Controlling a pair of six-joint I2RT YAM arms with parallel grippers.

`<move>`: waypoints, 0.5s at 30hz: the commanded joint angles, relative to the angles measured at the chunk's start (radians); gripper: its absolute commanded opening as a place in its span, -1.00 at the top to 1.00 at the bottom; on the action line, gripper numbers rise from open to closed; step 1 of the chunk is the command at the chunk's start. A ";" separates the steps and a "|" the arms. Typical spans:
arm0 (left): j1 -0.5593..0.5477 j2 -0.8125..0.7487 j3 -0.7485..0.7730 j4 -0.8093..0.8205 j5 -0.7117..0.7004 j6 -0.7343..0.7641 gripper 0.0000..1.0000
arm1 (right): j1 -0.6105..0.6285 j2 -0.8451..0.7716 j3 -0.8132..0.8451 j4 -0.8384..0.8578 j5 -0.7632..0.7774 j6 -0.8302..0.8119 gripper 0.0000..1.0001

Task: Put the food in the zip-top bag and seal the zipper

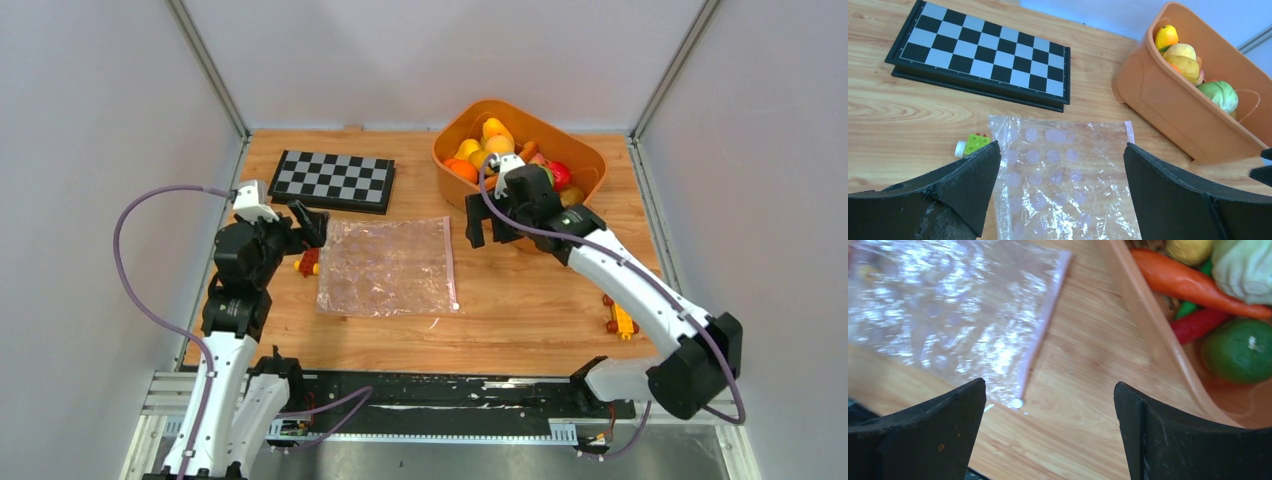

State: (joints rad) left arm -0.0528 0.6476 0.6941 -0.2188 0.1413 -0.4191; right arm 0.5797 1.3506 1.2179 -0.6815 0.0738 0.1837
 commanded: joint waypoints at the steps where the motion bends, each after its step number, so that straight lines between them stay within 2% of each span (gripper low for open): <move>1: -0.004 0.004 -0.005 0.030 0.009 0.020 -1.00 | 0.004 -0.146 -0.068 0.188 -0.246 0.065 -1.00; 3: -0.005 0.012 -0.009 0.022 0.015 0.014 -1.00 | 0.005 -0.181 -0.143 0.290 -0.332 0.112 -0.95; 5: -0.005 0.014 -0.014 0.015 0.029 0.011 -1.00 | 0.007 -0.182 -0.196 0.320 -0.356 0.157 -0.70; 8: -0.005 0.013 -0.022 0.011 0.054 0.016 -1.00 | 0.046 -0.123 -0.219 0.292 -0.348 0.173 -0.46; 12: -0.005 0.013 -0.025 -0.007 0.068 0.018 -1.00 | 0.159 -0.023 -0.198 0.234 -0.213 0.194 -0.32; 15: -0.005 0.006 -0.039 -0.008 0.093 0.008 -1.00 | 0.209 0.047 -0.220 0.271 -0.118 0.279 -0.18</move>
State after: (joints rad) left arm -0.0528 0.6647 0.6659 -0.2287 0.1879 -0.4168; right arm 0.7292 1.3453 1.0122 -0.4503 -0.1623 0.3546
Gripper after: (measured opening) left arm 1.000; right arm 0.642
